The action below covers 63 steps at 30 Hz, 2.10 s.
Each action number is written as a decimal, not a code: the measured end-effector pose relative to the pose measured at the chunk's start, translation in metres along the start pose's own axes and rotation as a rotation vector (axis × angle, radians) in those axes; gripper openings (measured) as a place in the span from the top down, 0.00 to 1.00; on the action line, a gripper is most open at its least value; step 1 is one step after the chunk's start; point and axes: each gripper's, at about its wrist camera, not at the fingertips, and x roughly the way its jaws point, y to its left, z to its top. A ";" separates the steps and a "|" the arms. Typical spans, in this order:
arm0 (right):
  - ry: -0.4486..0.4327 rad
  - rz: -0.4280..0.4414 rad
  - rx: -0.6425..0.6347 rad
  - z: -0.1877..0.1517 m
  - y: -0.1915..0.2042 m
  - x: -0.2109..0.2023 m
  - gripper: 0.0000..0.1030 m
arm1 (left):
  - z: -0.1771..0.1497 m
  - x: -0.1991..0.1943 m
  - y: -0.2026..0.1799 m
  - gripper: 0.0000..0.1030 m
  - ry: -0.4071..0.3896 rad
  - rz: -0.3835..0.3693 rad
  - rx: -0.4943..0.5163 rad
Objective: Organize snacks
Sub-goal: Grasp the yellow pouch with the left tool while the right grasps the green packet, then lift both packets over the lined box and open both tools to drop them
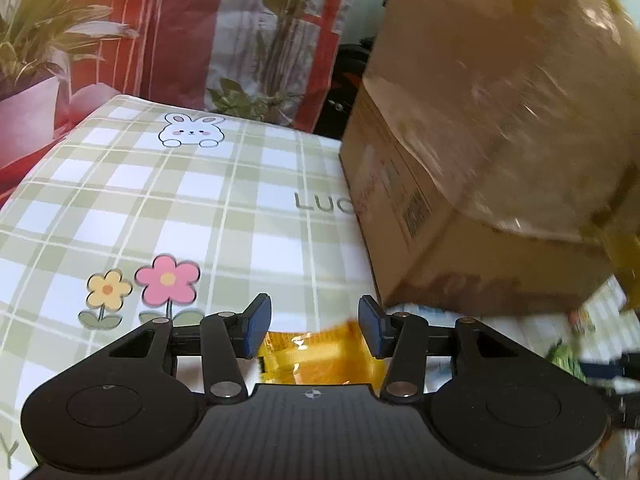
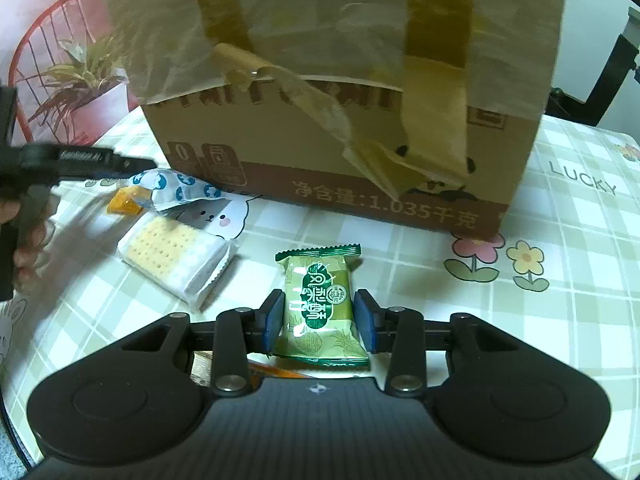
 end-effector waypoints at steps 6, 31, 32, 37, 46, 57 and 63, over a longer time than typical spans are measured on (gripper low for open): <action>-0.010 -0.002 0.005 -0.002 0.000 0.000 0.61 | -0.021 -0.021 0.005 0.51 0.024 -0.050 -0.015; -0.020 -0.015 -0.044 -0.001 0.003 0.007 0.60 | -0.039 -0.035 -0.038 0.65 0.002 0.150 0.181; -0.021 -0.017 -0.050 0.000 0.004 0.008 0.60 | -0.039 -0.037 -0.038 0.65 -0.004 0.150 0.177; -0.030 -0.007 -0.067 0.000 0.002 0.008 0.62 | -0.039 -0.056 -0.043 0.65 -0.049 0.149 0.160; -0.108 0.042 -0.079 -0.002 0.003 -0.025 0.63 | -0.034 -0.089 -0.053 0.65 -0.115 0.141 0.129; -0.195 0.126 -0.073 -0.001 0.012 -0.065 0.63 | -0.025 -0.132 -0.082 0.65 -0.214 0.132 0.169; -0.254 0.158 -0.073 0.006 0.015 -0.085 0.63 | -0.018 -0.151 -0.099 0.65 -0.272 0.118 0.186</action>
